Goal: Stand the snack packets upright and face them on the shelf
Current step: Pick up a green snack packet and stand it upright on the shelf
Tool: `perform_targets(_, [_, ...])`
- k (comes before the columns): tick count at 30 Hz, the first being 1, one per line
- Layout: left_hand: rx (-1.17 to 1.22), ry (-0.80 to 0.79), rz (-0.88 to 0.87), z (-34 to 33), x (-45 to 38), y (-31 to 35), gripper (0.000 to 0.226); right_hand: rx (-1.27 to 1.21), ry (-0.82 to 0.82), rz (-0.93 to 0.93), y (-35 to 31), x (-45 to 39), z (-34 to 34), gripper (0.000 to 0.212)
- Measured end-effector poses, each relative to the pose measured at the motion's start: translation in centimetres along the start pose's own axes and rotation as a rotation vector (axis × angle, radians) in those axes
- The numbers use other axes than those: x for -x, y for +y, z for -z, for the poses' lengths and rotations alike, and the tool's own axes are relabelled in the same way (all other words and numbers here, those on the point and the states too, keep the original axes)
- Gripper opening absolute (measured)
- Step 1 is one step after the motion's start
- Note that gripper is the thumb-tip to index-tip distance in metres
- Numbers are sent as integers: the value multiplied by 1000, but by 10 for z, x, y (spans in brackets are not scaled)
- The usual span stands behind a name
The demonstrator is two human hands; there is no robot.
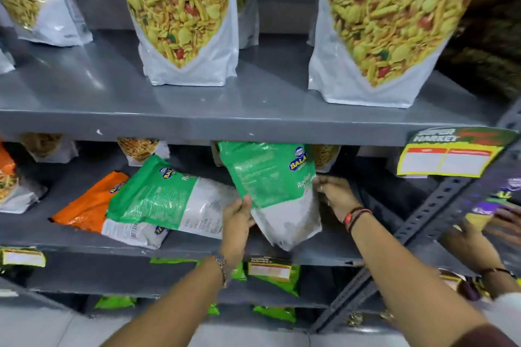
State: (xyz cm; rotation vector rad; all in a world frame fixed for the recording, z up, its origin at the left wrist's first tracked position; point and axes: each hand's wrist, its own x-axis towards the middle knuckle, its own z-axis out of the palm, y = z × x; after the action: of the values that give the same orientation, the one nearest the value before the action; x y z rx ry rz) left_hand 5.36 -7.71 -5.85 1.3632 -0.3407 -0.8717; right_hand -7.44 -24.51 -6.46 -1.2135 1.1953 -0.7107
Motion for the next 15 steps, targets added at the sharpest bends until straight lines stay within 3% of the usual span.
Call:
perform_targets(5, [-170, -123, -86, -16, -36, 12, 21, -185, 52, 62, 8, 2, 17, 29])
perform_targets(9, [-285, -138, -79, -23, -55, 9, 32, -103, 102, 105, 21, -4, 23, 30])
perform_targets(13, [-272, -172, -26, -29, -47, 7, 24, -228, 63, 76, 24, 3, 30, 31])
perform_targets(15, [-341, -164, 79, -30, -40, 4, 43, -347, 20, 52, 21, 7, 31, 30])
